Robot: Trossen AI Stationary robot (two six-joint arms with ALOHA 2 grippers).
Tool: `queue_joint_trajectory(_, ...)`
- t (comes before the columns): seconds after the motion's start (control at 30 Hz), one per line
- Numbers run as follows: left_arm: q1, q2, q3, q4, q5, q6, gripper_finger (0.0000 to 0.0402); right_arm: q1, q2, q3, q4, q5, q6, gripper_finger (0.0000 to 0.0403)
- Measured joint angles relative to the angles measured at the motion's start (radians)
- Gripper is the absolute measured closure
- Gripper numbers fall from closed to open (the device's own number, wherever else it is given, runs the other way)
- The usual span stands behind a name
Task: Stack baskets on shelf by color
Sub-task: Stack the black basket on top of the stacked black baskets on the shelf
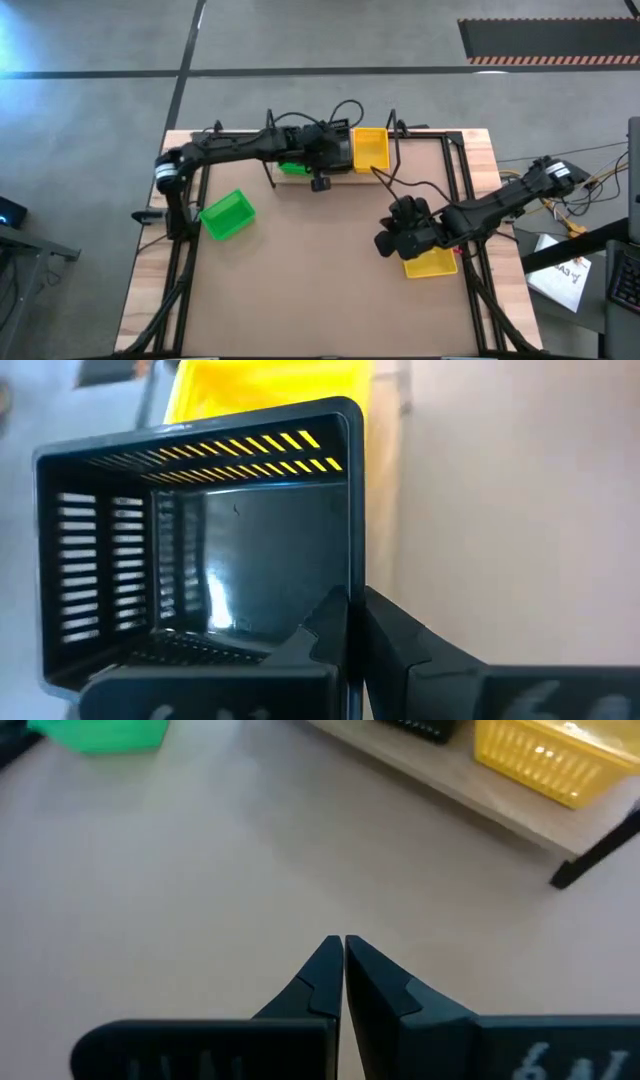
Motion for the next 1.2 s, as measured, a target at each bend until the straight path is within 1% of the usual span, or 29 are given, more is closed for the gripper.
queue_joint_trajectory(0.07, 0.005, 0.021, 0.002, 0.002, -0.019, -0.001, 0.0401, 0.0, 0.006, 0.001, 0.001, 0.005, 0.033, 0.0394)
queue_joint_trajectory(0.27, 0.011, 0.08, -0.002, 0.034, -0.02, 0.013, 0.0401, 0.0, 0.013, 0.002, 0.01, 0.005, 0.095, 0.0394)
queue_joint_trajectory(0.6, 0.011, 0.12, -0.004, 0.038, -0.033, 0.017, 0.0398, -0.002, 0.013, 0.002, 0.01, 0.047, 0.027, 0.0394)
queue_joint_trajectory(0.73, 0.01, 0.125, -0.005, 0.055, -0.037, 0.016, 0.0369, -0.002, 0.012, 0.002, 0.012, 0.056, -0.01, 0.0394)
queue_joint_trajectory(0.93, 0.01, 0.126, 0.01, 0.045, -0.031, 0.008, 0.0304, -0.002, 0.011, 0.002, 0.012, 0.056, -0.073, 0.0394)
queue_joint_trajectory(1.07, 0.009, 0.094, 0.047, 0.007, -0.027, -0.074, 0.0269, -0.002, 0.011, 0.003, 0.009, 0.056, -0.109, 0.0394)
queue_joint_trajectory(1.2, 0.005, 0.012, 0.048, 0.003, -0.004, -0.198, 0.0253, -0.011, 0.011, 0.003, -0.003, 0.056, -0.149, 0.0394)
